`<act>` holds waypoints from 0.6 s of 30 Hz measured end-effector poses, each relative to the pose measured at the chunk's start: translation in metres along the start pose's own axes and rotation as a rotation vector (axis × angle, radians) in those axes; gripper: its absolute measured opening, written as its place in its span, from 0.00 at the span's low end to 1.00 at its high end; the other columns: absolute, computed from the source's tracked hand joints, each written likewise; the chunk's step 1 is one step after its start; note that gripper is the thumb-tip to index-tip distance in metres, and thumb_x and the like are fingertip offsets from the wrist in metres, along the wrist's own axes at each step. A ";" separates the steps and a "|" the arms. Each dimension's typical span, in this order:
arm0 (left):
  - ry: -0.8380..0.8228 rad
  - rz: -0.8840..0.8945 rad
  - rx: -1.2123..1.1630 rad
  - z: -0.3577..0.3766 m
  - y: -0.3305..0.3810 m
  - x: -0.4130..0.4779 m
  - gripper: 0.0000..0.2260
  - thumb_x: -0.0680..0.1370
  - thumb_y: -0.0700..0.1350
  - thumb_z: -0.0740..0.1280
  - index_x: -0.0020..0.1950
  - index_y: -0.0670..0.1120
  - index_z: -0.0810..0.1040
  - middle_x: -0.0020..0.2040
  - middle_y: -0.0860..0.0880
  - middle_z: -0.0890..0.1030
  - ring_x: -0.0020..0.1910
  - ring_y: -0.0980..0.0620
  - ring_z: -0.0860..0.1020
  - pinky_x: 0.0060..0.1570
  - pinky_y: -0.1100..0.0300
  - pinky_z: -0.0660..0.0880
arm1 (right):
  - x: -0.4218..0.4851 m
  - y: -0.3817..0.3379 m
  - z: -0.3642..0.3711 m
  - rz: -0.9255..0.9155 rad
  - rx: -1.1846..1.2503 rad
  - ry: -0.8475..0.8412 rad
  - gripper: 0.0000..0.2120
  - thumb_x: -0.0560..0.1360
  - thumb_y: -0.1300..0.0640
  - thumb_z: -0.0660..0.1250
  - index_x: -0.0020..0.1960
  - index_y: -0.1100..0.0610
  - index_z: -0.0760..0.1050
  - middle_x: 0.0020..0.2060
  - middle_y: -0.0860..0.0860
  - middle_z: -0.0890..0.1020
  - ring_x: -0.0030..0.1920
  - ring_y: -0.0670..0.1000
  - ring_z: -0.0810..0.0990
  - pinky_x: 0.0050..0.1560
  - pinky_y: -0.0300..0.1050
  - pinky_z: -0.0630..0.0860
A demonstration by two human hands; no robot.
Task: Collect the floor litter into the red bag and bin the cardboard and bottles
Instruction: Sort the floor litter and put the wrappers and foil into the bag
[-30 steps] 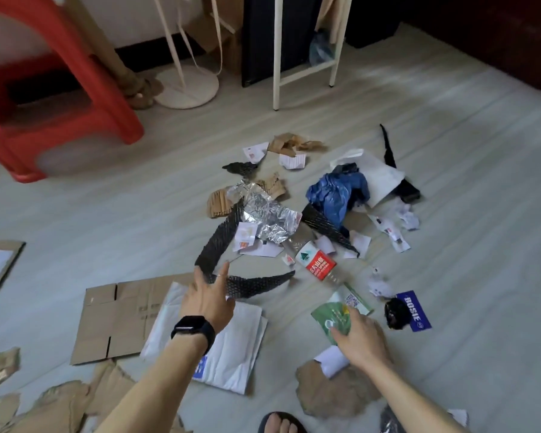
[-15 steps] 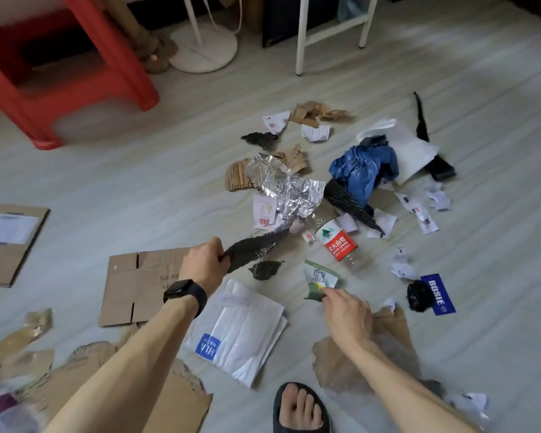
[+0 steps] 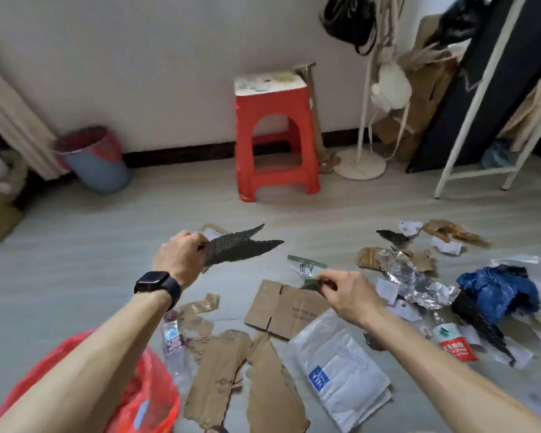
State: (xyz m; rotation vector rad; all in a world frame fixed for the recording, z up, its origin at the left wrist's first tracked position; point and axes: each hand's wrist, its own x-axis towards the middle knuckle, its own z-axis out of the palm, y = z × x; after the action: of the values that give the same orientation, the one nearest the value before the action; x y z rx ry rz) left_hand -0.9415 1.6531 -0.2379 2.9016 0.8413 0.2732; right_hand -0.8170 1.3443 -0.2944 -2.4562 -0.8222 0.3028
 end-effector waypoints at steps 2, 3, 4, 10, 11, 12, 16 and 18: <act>0.063 -0.098 -0.007 -0.030 -0.052 -0.018 0.10 0.78 0.46 0.65 0.57 0.51 0.83 0.51 0.44 0.81 0.50 0.40 0.79 0.47 0.51 0.76 | 0.019 -0.055 -0.003 -0.120 -0.063 -0.039 0.09 0.77 0.51 0.66 0.55 0.42 0.81 0.46 0.49 0.86 0.46 0.56 0.83 0.43 0.48 0.79; 0.093 -0.169 -0.004 -0.045 -0.084 -0.034 0.10 0.77 0.46 0.66 0.57 0.51 0.83 0.51 0.45 0.82 0.51 0.40 0.79 0.47 0.51 0.76 | 0.026 -0.089 0.004 -0.218 -0.099 -0.059 0.09 0.77 0.50 0.67 0.55 0.43 0.81 0.47 0.49 0.86 0.47 0.57 0.83 0.42 0.47 0.78; 0.120 -0.231 0.006 -0.058 -0.111 -0.049 0.10 0.77 0.47 0.66 0.56 0.51 0.83 0.51 0.45 0.82 0.51 0.41 0.80 0.48 0.51 0.76 | 0.029 -0.121 0.011 -0.308 -0.142 -0.087 0.08 0.78 0.50 0.66 0.55 0.44 0.81 0.47 0.49 0.86 0.48 0.57 0.83 0.42 0.47 0.77; 0.194 -0.541 -0.048 -0.079 -0.216 -0.136 0.10 0.76 0.49 0.65 0.54 0.55 0.82 0.51 0.48 0.83 0.51 0.43 0.80 0.45 0.54 0.77 | 0.009 -0.268 0.115 -0.747 -0.374 -0.267 0.09 0.81 0.51 0.58 0.55 0.49 0.77 0.48 0.52 0.82 0.50 0.59 0.80 0.38 0.47 0.70; 0.192 -0.569 -0.069 -0.077 -0.226 -0.147 0.10 0.76 0.49 0.65 0.54 0.55 0.82 0.52 0.48 0.83 0.51 0.44 0.80 0.46 0.54 0.78 | 0.002 -0.284 0.136 -0.772 -0.385 -0.286 0.09 0.80 0.52 0.58 0.55 0.50 0.76 0.49 0.53 0.82 0.51 0.60 0.80 0.38 0.47 0.68; 0.184 -0.578 -0.086 -0.074 -0.229 -0.152 0.09 0.76 0.49 0.65 0.54 0.56 0.82 0.53 0.49 0.83 0.52 0.44 0.80 0.47 0.53 0.79 | -0.004 -0.292 0.152 -0.765 -0.388 -0.305 0.09 0.80 0.53 0.58 0.55 0.50 0.76 0.49 0.53 0.82 0.51 0.60 0.80 0.38 0.48 0.67; 0.100 -0.548 -0.167 -0.066 -0.241 -0.169 0.08 0.76 0.49 0.67 0.53 0.56 0.82 0.53 0.51 0.83 0.55 0.47 0.80 0.52 0.53 0.78 | -0.031 -0.308 0.205 -0.762 -0.410 -0.408 0.09 0.78 0.51 0.62 0.55 0.51 0.75 0.52 0.53 0.81 0.54 0.59 0.80 0.42 0.52 0.75; 0.069 -0.516 -0.210 -0.064 -0.237 -0.165 0.07 0.76 0.50 0.68 0.53 0.57 0.82 0.53 0.52 0.83 0.55 0.48 0.80 0.53 0.53 0.78 | -0.037 -0.303 0.210 -0.714 -0.383 -0.432 0.15 0.77 0.43 0.64 0.60 0.49 0.74 0.55 0.50 0.80 0.57 0.57 0.79 0.47 0.52 0.76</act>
State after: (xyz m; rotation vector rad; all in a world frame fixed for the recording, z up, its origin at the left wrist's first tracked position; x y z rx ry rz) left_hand -1.2146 1.7666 -0.2353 2.3895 1.4303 0.3819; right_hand -1.0717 1.6128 -0.3027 -2.2464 -2.0224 0.4368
